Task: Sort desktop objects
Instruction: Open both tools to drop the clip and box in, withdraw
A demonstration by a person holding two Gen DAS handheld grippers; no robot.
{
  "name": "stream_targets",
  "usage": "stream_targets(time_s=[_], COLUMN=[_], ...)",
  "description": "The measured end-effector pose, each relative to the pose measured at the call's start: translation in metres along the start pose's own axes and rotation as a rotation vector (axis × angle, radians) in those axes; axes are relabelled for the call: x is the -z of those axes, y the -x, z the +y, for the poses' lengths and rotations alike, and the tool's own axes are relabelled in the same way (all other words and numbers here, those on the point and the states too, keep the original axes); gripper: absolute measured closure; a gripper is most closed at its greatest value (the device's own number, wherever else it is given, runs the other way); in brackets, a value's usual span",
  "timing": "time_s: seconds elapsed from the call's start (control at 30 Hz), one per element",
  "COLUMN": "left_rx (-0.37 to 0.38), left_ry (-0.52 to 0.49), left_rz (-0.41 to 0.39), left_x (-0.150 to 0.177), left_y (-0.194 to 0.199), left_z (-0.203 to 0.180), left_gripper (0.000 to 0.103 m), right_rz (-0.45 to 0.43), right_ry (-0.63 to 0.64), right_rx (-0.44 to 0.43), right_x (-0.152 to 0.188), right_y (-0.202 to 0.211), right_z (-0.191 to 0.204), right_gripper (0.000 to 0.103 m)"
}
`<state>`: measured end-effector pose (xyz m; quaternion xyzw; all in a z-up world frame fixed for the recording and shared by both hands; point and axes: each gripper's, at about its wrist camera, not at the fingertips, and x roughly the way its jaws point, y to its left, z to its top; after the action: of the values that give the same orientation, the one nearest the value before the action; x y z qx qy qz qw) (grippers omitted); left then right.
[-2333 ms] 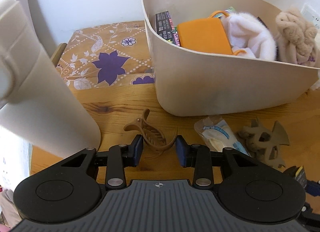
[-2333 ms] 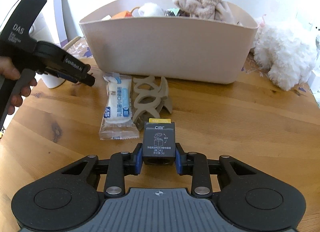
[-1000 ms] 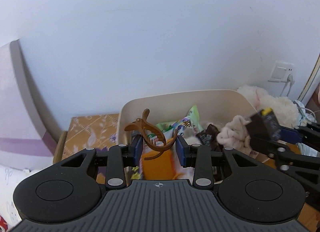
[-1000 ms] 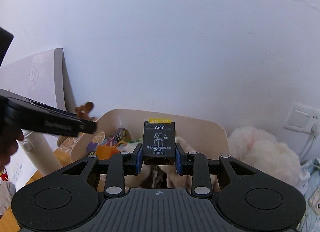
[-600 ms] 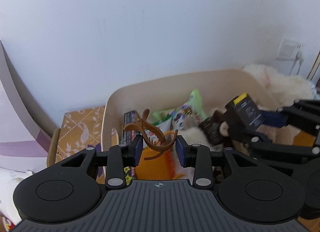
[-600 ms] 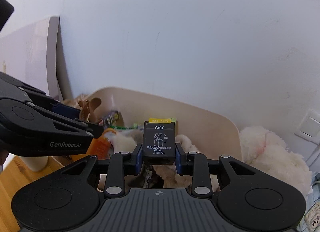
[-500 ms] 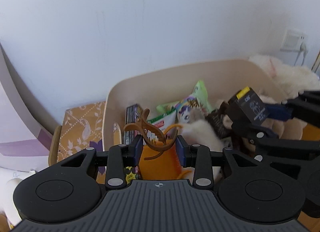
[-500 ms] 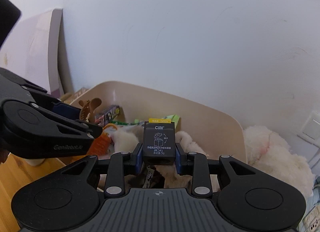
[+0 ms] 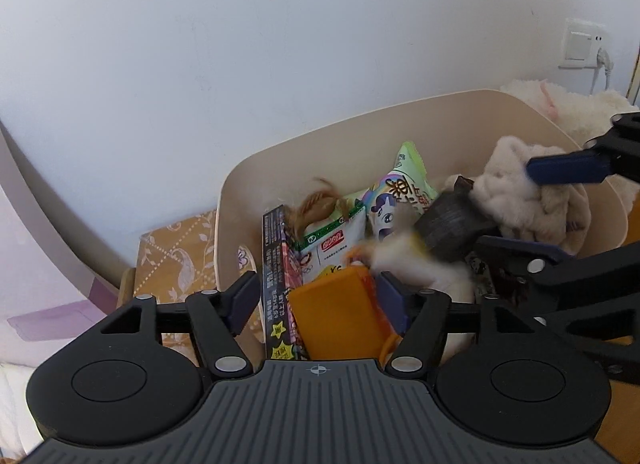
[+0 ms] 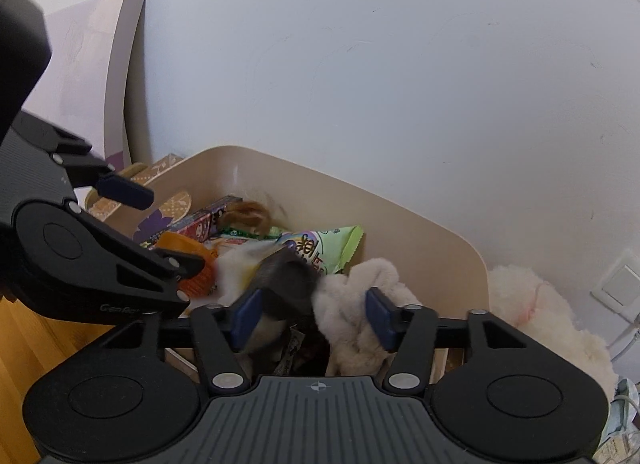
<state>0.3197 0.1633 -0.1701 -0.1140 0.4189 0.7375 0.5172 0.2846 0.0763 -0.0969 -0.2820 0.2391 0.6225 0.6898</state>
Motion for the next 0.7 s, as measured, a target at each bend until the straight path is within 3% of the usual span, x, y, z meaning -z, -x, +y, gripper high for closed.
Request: stream_targets(time_s=[0.27,0.43,0.6,0.7], left_rx=[0.018,0.039,0.087,0.086], left_ry=[0.069,0.181,0.314,0.337], left_rz=[-0.028,-0.027,0.044,0.093], left_x=[0.008,0.016,0.035,0.047], left_y=[0.024,0.046,0.056,0.052], left_z=[0.010,0.023,0.035,0.033], left_gripper=[0.030,0.026,0.024,0.024], right_rz=[-0.064,-0.115,-0.118,-0.073], right_ry=[-0.048,-0.149,-0.250,-0.267], right_rx=[-0.003,-0.057,-0.108,-0.110], right_x=[0.005,0.019,0.042,0.055], right_y=[0.033,0.056,0.067,0.062], right_z=[0.000,-0.008,-0.007,-0.009], right_gripper=[0.016,0.001,0.000,0.000])
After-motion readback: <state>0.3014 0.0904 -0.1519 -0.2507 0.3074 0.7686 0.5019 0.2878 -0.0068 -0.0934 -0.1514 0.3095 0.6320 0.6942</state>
